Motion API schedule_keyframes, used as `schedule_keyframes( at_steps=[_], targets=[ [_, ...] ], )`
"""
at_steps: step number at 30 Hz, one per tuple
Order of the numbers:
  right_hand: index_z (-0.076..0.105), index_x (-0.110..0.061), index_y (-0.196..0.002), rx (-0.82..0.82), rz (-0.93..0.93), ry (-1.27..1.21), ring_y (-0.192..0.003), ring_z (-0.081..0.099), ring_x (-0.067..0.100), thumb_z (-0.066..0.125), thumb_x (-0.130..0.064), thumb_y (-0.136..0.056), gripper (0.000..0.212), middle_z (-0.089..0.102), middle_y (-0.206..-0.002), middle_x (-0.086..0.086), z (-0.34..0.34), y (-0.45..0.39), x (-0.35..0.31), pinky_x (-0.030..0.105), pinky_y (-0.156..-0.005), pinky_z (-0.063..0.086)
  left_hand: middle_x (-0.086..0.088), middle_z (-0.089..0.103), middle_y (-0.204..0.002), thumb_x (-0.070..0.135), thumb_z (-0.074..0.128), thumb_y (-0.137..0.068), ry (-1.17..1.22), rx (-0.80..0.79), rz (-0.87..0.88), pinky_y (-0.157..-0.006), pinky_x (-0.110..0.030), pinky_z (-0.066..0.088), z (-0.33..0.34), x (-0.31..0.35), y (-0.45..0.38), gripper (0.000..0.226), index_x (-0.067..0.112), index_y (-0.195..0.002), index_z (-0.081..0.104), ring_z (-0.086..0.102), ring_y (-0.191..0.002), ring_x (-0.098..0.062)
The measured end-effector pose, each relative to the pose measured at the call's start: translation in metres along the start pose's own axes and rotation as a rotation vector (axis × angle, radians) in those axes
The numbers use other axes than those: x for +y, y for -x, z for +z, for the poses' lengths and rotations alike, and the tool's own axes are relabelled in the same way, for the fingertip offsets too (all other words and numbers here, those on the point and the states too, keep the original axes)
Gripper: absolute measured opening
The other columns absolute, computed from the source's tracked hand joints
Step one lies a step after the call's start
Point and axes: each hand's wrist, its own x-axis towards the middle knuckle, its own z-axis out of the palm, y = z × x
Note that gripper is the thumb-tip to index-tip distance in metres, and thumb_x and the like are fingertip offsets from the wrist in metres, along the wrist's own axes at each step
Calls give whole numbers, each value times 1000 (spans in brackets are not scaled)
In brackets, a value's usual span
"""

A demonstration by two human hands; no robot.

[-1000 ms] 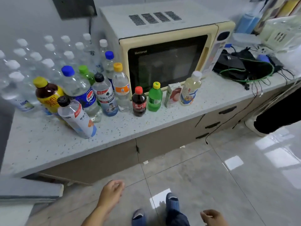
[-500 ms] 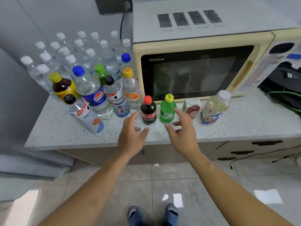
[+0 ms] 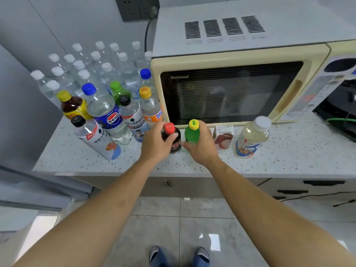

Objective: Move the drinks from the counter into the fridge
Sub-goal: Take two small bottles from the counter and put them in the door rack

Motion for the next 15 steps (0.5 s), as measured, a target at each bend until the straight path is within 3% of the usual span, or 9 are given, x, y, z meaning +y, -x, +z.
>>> schedule_keyframes(
  at_steps=[5,8,10,15],
  targets=[
    [40,-32,-130,29,45,10,-100,54,19,72,-5,-80,65,57,-113,0,6,-6,12,31,-80,45,18,54,-101,22,78,-79,155,-212,-35,-64,-13,37,21,-5,14,54,40,-110,39,58,-86,0],
    [40,-31,-129,47,10,-14,-97,55,16,72,-5,-79,65,58,-110,-3,9,-4,20,27,-78,45,12,55,-108,20,81,-76,145,-159,-28,-66,-12,39,34,-9,18,60,33,-119,41,58,-91,-12],
    [41,-29,-126,69,11,-49,-95,56,15,77,-9,-76,65,58,-108,-6,11,1,27,23,-76,45,10,57,-108,22,84,-73,161,-101,-83,-65,-7,38,38,-13,21,64,28,-121,42,58,-91,-13],
    [44,-31,-117,125,-28,-126,-94,51,-20,86,-17,-70,64,52,-98,-27,24,30,26,-1,-71,38,22,62,-92,46,84,-61,403,24,-414,-66,-11,38,18,-28,54,54,42,-101,48,60,-81,10]
  ],
)
